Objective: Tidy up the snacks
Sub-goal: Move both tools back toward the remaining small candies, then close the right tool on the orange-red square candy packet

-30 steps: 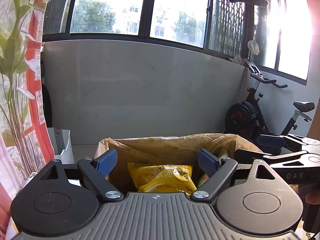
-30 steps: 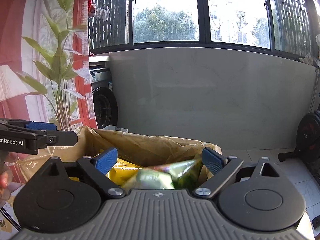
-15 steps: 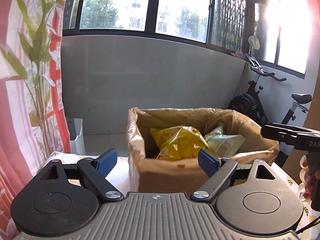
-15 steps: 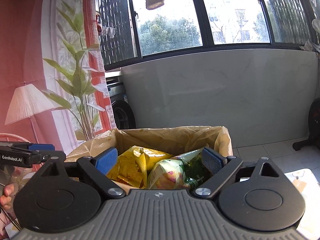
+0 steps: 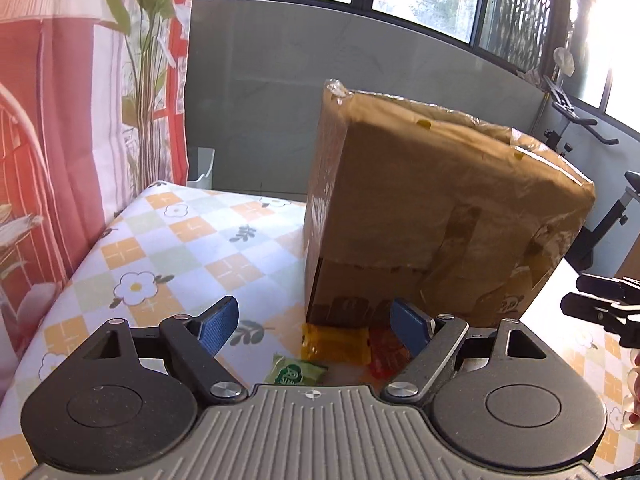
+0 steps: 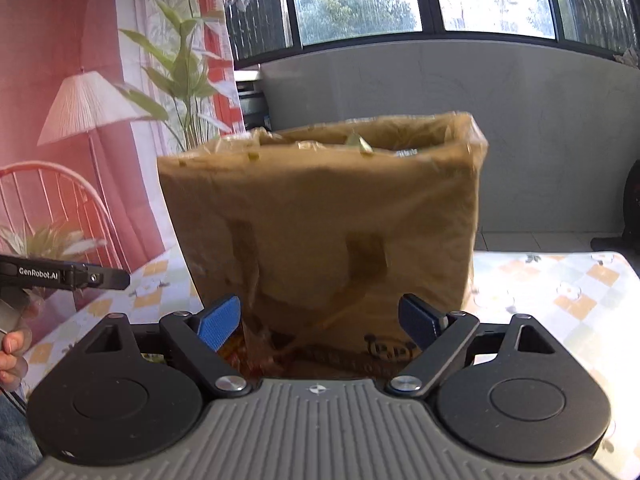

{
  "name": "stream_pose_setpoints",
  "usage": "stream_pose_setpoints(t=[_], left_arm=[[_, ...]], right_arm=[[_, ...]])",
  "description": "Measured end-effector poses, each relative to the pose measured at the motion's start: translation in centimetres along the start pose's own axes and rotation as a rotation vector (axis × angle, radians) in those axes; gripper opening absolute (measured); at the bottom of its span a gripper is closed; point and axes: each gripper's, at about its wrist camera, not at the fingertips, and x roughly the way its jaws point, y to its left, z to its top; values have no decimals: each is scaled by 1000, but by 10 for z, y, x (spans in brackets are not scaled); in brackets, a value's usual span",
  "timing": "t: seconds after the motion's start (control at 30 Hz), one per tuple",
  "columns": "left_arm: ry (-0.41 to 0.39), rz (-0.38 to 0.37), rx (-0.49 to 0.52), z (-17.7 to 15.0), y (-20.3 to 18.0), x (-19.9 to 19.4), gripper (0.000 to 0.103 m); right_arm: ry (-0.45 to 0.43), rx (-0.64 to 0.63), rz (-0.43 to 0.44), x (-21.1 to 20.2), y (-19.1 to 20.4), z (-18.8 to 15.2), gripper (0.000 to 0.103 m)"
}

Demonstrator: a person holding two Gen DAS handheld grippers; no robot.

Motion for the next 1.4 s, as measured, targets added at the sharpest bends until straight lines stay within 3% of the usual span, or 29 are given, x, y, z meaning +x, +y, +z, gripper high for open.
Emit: stream_pose_setpoints(t=[0.13, 0.27, 0.57, 0.8, 1.03, 1.4], left_arm=[[12, 12, -2, -15, -1, 2, 84], [34, 26, 14, -28, -7, 4, 84], [46, -1, 10, -39, -11, 7, 84], [60, -1, 11, -45, -15, 7, 84], [64, 3, 15, -46, -16, 7, 84], [82, 4, 14, -47, -19, 10, 85]], right_arm=[[175, -60, -14, 8, -14, -37, 88], [288, -136, -15, 4, -19, -69, 88], [396, -407, 47, 2, 6, -99, 88], [377, -378, 68, 22, 1, -93, 88], [327, -268, 91, 40, 2, -91, 79], [321, -387, 113, 50, 12, -86, 80]])
